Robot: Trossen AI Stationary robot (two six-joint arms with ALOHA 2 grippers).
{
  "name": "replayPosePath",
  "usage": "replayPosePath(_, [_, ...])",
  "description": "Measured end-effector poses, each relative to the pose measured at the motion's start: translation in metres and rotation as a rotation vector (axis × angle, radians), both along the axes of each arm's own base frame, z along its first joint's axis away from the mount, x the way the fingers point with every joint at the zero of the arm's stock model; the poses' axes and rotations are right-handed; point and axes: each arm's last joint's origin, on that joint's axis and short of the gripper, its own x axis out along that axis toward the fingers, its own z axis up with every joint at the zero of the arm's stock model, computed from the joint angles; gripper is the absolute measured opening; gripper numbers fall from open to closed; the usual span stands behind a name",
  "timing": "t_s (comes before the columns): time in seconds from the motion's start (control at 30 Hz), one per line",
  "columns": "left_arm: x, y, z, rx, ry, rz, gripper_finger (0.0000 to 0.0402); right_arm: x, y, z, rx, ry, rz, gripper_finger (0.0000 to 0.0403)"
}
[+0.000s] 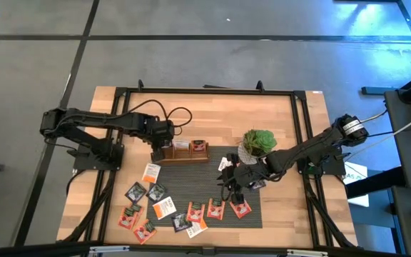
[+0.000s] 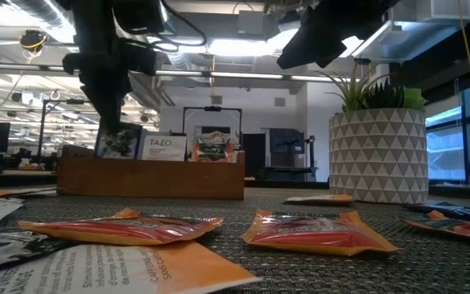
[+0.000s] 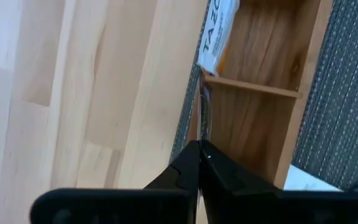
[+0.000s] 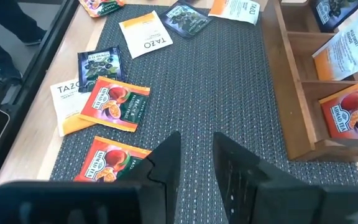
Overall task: Pick & Place Tea
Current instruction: Put the violet tea bag to the left section of the wooden organizer, then put the orange tea bag to the right section of the wooden organizer
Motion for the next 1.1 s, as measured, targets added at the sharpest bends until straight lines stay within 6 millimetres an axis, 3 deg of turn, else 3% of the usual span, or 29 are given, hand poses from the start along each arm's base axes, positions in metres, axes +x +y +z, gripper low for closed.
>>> replayPosePath(0.6, [0.000, 0.001, -0.002, 0.028, 0.009, -0.011, 0.0032, 0.000, 0.000, 0.000, 0.039, 0.004, -0.031, 0.0095])
replayPosePath(0.9, [0.000, 0.002, -0.001, 0.112, 0.021, 0.004, 0.0084, 0.000, 0.000, 0.000, 0.101, 0.007, -0.082, 0.0095])
replayPosePath(1.1, [0.003, 0.004, 0.025, 0.174, -0.028, 0.022, 0.0111, 0.001, 0.000, 0.000, 0.125, 0.008, -0.102, 0.0095])
